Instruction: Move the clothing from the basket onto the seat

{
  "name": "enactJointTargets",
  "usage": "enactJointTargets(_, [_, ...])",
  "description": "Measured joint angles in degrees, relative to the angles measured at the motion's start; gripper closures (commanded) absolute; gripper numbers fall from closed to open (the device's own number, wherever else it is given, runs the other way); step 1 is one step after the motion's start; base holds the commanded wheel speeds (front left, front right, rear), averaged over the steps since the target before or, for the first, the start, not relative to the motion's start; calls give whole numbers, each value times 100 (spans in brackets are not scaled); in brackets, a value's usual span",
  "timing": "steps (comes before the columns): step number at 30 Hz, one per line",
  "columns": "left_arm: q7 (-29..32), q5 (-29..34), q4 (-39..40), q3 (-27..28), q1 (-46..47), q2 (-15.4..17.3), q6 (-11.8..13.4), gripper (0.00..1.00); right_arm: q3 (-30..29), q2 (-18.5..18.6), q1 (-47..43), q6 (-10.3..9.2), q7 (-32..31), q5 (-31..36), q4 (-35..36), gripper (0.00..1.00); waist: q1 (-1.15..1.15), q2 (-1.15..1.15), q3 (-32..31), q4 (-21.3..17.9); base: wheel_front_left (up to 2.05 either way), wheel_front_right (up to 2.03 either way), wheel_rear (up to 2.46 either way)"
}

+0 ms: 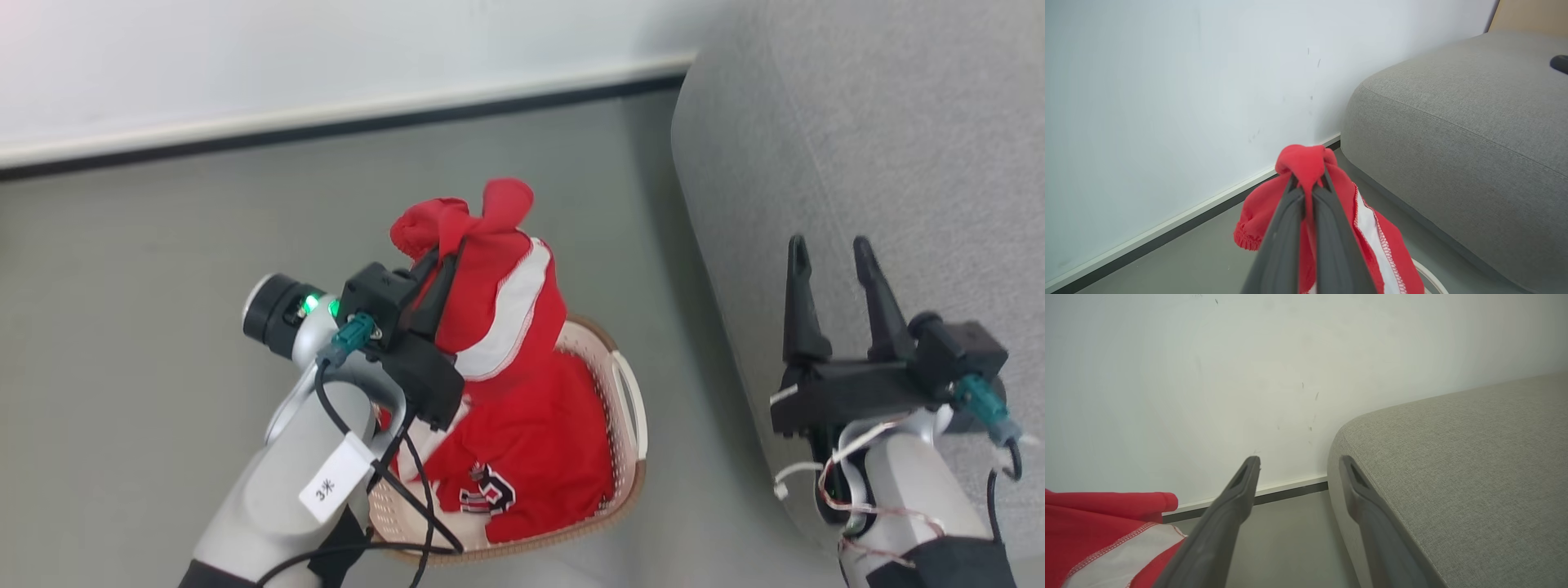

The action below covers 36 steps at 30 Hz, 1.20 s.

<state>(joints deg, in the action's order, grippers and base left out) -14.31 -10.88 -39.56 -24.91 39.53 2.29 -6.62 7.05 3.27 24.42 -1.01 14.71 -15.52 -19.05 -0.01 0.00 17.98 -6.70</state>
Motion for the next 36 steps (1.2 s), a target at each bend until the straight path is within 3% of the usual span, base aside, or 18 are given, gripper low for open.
enactJointTargets(17, [1, -264, 204, -127, -803, 99, -46, 100, 78, -15, -1028, 73, 0, 47, -334, 0, 0, 0, -1472, 34, 0, 0, 0])
enactJointTargets(26, [1, -364, 481, -231, -1085, 89, -52, 100, 494, -23, -1389, 366, -1, 154, -275, 0, 0, 0, -2158, 51, 0, 0, 0])
enactJointTargets(36, [11, -416, 691, -334, -1090, 85, -53, 100, 1079, -24, -1433, 576, -1, 243, -573, 0, 1, 0, -2410, 174, 0, 0, 0])
